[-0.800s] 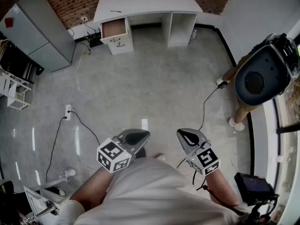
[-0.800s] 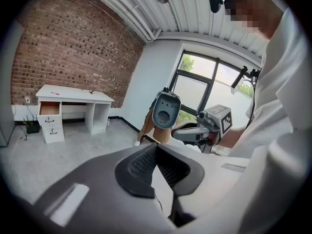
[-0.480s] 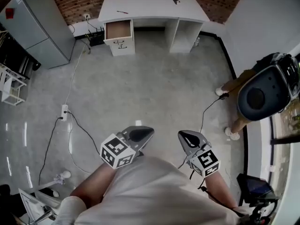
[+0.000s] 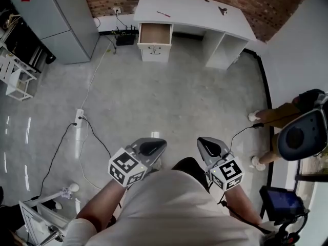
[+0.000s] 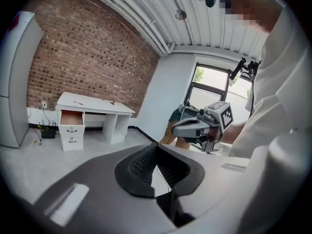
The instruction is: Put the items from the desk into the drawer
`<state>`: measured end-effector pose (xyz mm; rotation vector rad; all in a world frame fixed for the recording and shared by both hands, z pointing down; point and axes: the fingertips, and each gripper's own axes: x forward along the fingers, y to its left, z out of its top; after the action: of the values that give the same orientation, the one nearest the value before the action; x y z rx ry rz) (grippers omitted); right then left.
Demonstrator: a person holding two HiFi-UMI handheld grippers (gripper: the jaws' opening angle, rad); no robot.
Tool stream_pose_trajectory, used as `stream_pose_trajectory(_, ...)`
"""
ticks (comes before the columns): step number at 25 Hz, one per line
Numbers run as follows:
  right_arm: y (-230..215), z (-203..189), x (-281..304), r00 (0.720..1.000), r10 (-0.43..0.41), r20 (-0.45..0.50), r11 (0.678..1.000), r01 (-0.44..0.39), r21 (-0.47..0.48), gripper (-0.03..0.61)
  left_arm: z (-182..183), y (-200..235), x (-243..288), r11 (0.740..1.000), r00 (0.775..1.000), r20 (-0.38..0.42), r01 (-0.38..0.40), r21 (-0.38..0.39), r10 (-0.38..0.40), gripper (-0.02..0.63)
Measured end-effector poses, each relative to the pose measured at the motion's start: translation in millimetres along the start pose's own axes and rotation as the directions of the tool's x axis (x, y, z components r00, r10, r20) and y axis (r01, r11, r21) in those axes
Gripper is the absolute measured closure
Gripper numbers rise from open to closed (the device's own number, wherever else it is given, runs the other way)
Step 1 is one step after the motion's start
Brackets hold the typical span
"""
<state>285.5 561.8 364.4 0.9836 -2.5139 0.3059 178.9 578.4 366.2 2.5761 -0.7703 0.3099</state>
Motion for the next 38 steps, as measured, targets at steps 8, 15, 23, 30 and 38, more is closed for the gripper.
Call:
stream_pose_trajectory(8,-23.2,37.3,99.3,0.988,0.148,-0.042,0.986,-0.151,-0.069,0.558,18.6,91.2,-20.1,0.980,0.979,0.082,-0.180,-0.085,0.187,0.595)
stream_pose_trajectory(15,-93.6,93.2,199.5,0.964,0.264,-0.017,0.959,-0.264,-0.101,0.558,78.8,186.1,11.3,0.952,0.950,0.097,-0.285,-0.110,0.296,0.581)
stream_pose_trajectory(23,-191.5,147.2,287.8,0.917,0.399,-0.027,0.913,-0.399,-0.087,0.555,158.4,275.9,72.3,0.919,0.916,0.103,-0.374,-0.122,0.387,0.581)
stream_pose_trajectory(30,-226.3,169.9,345.8,0.911,0.411,-0.020,0.908,-0.411,-0.078,0.538,174.8,325.1,97.8,0.921,0.925,0.059,-0.365,-0.137,0.375,0.577)
stream_pose_trajectory(38,-225.6,196.9,424.8,0.918,0.392,-0.056,0.911,-0.396,-0.117,0.538,188.3,411.3,79.1,0.938,0.939,0.088,-0.318,-0.139,0.332,0.574)
